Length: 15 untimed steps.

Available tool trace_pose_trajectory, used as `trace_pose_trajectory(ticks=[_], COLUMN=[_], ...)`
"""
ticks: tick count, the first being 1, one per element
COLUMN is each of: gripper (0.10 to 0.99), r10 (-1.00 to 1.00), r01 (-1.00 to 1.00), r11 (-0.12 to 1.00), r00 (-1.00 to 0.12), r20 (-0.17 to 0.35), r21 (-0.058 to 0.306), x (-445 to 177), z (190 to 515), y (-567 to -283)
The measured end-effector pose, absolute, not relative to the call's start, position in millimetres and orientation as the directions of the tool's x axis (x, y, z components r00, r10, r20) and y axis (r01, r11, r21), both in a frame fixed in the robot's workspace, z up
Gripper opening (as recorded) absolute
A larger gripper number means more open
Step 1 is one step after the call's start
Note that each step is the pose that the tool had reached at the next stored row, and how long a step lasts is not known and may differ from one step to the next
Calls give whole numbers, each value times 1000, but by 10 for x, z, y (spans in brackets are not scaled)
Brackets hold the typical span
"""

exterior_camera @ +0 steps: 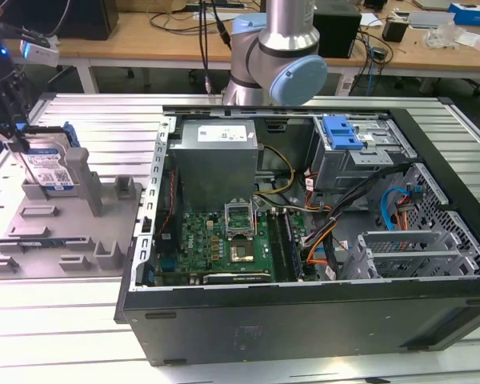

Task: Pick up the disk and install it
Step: 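Pick up the disk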

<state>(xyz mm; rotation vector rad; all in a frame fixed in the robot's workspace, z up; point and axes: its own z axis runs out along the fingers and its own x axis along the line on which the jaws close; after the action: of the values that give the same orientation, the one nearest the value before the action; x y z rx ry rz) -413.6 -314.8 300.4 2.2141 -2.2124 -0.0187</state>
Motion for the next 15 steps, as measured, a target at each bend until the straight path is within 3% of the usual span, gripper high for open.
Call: trace_pose_trajectory(ticks=[15], gripper=[369], r10=[-1000], r01=[-1000], r11=[-1], r00=[1], r20=[0], r21=[17], x=[-4137], z=[3333], y=[-3148])
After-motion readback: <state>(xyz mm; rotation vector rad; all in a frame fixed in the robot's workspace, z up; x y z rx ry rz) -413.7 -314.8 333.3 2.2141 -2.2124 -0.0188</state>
